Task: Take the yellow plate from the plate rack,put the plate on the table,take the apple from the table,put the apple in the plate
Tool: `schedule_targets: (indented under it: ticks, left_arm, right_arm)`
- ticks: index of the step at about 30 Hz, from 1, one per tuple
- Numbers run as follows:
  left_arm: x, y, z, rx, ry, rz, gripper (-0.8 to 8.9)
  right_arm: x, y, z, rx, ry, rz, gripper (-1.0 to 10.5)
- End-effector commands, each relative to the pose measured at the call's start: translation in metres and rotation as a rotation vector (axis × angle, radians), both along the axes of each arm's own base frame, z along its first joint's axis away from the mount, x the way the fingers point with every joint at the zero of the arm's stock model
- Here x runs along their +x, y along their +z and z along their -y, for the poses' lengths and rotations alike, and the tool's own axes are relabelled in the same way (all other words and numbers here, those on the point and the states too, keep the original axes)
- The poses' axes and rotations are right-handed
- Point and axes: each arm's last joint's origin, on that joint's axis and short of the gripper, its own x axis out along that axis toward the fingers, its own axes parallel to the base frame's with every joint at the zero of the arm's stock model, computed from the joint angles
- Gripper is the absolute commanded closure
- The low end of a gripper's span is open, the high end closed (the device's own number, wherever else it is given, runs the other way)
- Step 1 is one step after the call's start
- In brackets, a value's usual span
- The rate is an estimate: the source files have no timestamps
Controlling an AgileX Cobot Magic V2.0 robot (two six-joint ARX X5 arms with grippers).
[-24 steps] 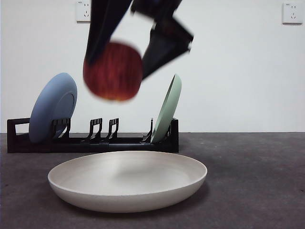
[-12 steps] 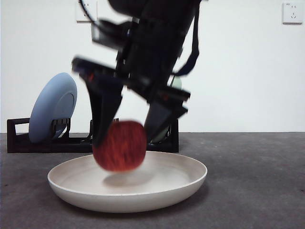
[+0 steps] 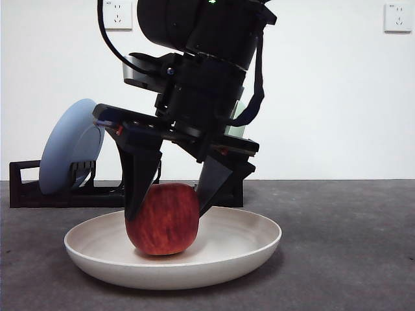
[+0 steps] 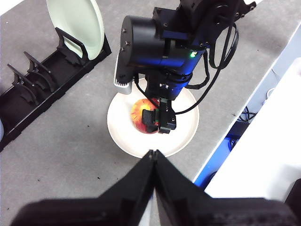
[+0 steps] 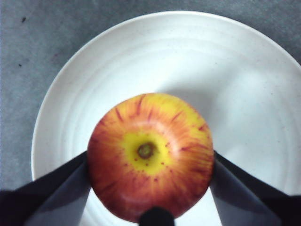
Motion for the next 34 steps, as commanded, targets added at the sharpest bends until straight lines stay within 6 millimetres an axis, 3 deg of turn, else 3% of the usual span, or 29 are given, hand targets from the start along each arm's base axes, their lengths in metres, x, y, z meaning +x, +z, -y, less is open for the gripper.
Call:
schedule_targets:
  ticks: [1,9,14,18,21,24,25,28,34]
  left_arm:
    - [-0.001,0.0,-0.001,-0.006,-0.001,0.0,8.15]
    - [0.0,0.0,-0.001,-0.004,0.001,0.003,8.15]
    - [0.0,0.0,-0.001,-0.004,0.0,0.004,8.15]
    - [0.0,0.0,-0.001,-0.004,0.0,0.004,8.15]
    - [0.0,0.0,-0.001,-0.003,-0.002,0.005,8.15]
    - [0.0,0.0,-0.001,-0.002,-0.001,0.006,8.15]
    - [0.0,0.0,-0.001,-0.002,-0.002,0.005,8.15]
    - [0.0,0.0,-0.001,-0.002,-0.001,0.005,8.15]
    - [0.0,0.0,0.0,0.001,-0.001,0.003,8.15]
  right_arm:
    - [-0.001,-0.003,0.001,-0.022,-0.012,-0.02,2.8]
    - [-0.01,0.023,0.011,-0.012,-0.001,-0.028,2.8]
    - [-0.026,0.059,0.033,-0.009,0.023,-0.012,2.9]
    - [-0.047,0.097,0.061,0.004,0.028,0.017,3.0]
    - [-0.065,0.127,0.086,0.034,0.005,0.082,4.8]
    - [-0.083,0.154,0.112,0.081,-0.028,0.169,8.9]
    - [-0.09,0.164,0.124,0.105,-0.039,0.206,9.6]
    - [-0.109,0.185,0.151,0.161,-0.076,0.305,9.5]
    - [-0.134,0.207,0.19,0.221,-0.171,0.476,9.5]
